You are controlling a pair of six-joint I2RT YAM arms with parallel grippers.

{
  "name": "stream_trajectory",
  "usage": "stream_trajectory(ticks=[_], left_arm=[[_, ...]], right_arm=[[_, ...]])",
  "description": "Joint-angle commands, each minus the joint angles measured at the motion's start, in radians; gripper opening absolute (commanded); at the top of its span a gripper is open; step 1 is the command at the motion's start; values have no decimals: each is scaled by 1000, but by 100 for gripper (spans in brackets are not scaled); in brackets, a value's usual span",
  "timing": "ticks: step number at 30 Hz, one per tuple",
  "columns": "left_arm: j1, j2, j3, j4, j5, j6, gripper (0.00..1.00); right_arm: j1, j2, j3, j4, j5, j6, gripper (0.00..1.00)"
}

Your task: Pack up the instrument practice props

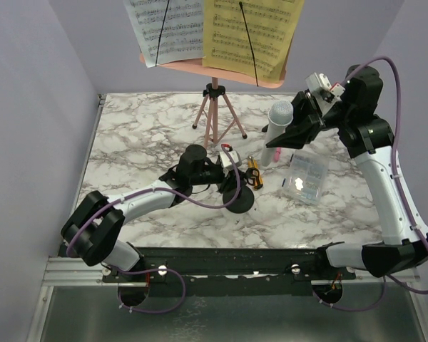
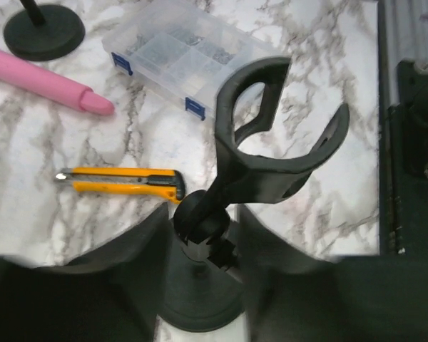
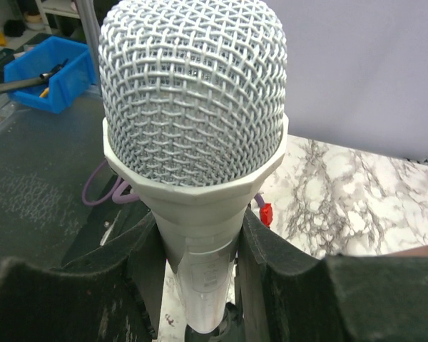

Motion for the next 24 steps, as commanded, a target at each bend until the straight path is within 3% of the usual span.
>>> stream_trajectory(ticks=[1,5,9,16,24], left_arm=[[-7,-42,-26,-78,-31,-70,61],[-4,-104,-51,-78,-55,-114,81],[-5,-172,-72,-80,-83,-152,93],[-4,-290,-61,-162,-117,-217,98],[2,-363,87,-495,-159,-159,98]], right_arm=[[-44,-69,-58,-79,24,-60,0],[-95,-104,-117,-79,37,-68,0],[-147,-129,-173,-64,25,-60,0],[-233,-167,-287,38,14,32,0],[-371,-205,-420,192,32,187,0]])
